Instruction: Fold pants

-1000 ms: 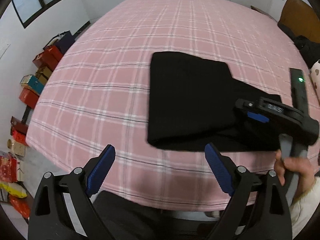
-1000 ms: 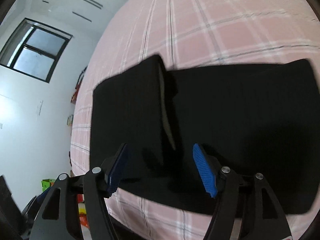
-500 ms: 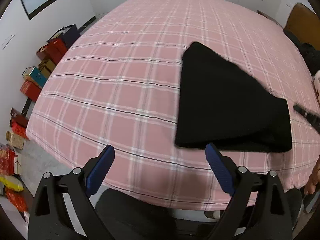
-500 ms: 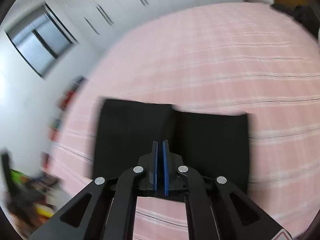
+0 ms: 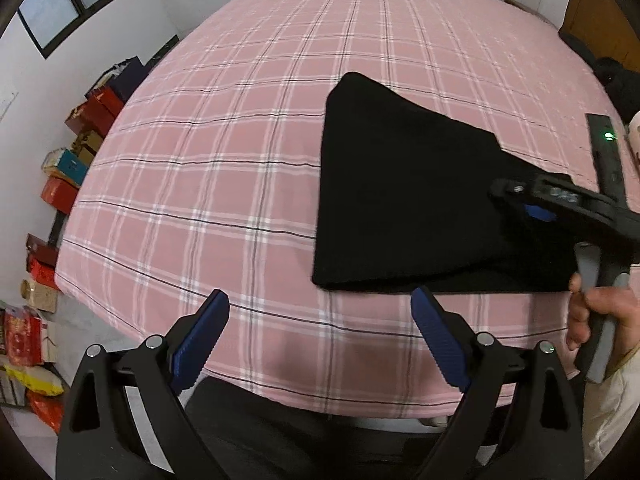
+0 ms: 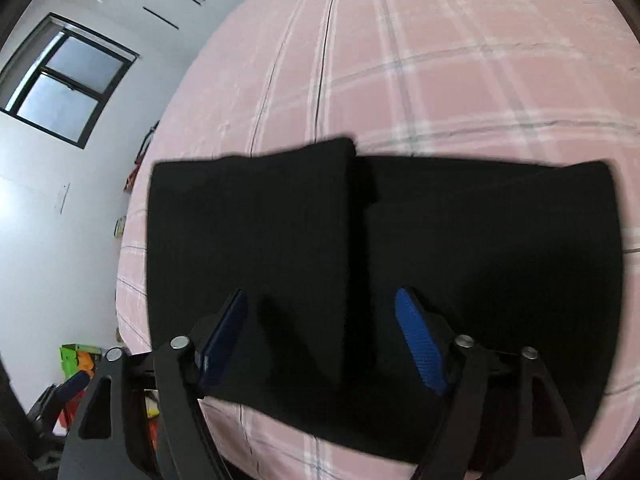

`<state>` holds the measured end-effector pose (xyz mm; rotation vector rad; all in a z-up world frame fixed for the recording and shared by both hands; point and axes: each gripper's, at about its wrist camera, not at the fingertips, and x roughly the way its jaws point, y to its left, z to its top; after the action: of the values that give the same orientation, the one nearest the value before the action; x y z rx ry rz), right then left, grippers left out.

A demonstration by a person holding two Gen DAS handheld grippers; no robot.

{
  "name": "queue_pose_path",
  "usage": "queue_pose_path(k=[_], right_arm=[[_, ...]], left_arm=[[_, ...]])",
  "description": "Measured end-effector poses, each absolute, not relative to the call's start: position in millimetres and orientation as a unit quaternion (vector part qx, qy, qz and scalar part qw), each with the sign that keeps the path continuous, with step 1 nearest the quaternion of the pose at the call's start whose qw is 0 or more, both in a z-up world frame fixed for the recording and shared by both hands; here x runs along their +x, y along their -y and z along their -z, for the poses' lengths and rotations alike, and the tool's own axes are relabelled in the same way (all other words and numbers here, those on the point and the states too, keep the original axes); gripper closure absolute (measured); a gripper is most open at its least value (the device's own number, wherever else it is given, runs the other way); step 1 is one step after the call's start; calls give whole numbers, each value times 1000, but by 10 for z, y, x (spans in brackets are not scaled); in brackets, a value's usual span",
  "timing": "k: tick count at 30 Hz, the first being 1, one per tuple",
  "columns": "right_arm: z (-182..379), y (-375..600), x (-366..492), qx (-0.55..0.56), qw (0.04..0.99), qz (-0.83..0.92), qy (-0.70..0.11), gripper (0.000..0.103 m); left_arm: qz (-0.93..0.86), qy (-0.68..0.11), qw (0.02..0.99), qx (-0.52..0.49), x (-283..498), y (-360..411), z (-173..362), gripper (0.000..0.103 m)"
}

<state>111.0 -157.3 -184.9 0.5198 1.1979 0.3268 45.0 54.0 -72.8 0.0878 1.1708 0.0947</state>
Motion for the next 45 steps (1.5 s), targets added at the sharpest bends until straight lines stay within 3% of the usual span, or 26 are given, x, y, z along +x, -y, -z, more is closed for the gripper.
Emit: queue_pose_path(k=[1,4,7,16,20,24,26,28,30,33,37,39,40,42,44,45], right_arm=[[1845,1469,1114,250,779,-166,-551,65],[1808,1232,1133,247,781,-169,-548,80],[1660,1105,1149,249,788,-171,-537,87],[532,1518,774,209,855,-173,-442,91],[828,2034,479,193,858,-93,-467,90],[1754,2334,490,196,800,-41,-565,74],[1680,2493,375,271,805,-46,-527,73],[1513,2563,328,290,814,-46,-500,61],[1382,2561,399,277,824,-55,-491,54],[1364,2507,612,237,833,-47,-498,53],[1605,2504,937,215,818,-44,-531,55],[1500,2488,989,177,826,-32,-534,87],[1411,2477,984,172,834,-40,-523,97],[1271,2531,948,195,841,-48,-502,98],[1286,2579,937,188,846,-32,-498,94],[1340,2579,952,174,841,-25,-512,87]], left_arm=[[-49,-551,832,47,460,-545,733,13],[-50,-555,829,50,484,-558,758,13],[-49,-559,826,48,505,-570,794,13],[-41,-559,827,41,497,-557,803,13],[-32,-559,827,41,515,-480,841,13],[-24,-566,823,45,561,-346,940,13],[-22,-569,820,52,580,-276,968,13],[-21,-569,820,57,582,-239,980,13],[-17,-569,820,57,600,-210,994,13],[-18,-570,819,65,635,-143,1028,13],[-16,-565,822,72,663,-39,991,13],[-16,-562,823,78,686,3,990,13],[-15,-561,824,80,697,19,986,13],[-12,-560,824,80,725,47,988,13],[-9,-561,824,81,752,71,998,13],[-8,-561,824,82,765,87,1004,13]])
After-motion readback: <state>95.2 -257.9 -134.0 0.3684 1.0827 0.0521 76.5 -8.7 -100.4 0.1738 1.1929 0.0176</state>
